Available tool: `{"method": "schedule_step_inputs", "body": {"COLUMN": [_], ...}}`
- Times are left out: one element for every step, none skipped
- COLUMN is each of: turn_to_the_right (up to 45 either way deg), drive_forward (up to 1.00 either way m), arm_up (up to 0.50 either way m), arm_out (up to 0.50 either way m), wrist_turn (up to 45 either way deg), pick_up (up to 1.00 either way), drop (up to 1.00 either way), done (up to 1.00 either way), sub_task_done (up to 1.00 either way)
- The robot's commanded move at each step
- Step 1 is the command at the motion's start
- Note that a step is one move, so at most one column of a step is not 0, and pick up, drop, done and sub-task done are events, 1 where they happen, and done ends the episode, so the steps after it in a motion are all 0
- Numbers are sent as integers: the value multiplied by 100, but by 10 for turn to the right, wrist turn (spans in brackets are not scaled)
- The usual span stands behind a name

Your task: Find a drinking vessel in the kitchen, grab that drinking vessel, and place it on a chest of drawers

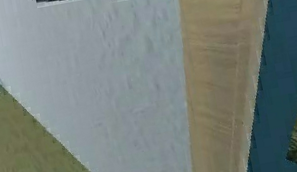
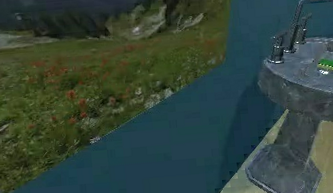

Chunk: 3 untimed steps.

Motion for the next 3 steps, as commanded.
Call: {"method": "schedule_step_inputs", "body": {"turn_to_the_right": [-450,-30,0], "drive_forward": [0,0,100], "arm_up": [0,0,0], "arm_out": [0,0,0], "wrist_turn": [0,0,0], "pick_up": [0,0,0], "drop": [0,0,0], "done": [0,0,0], "sub_task_done": [0,0,0]}}
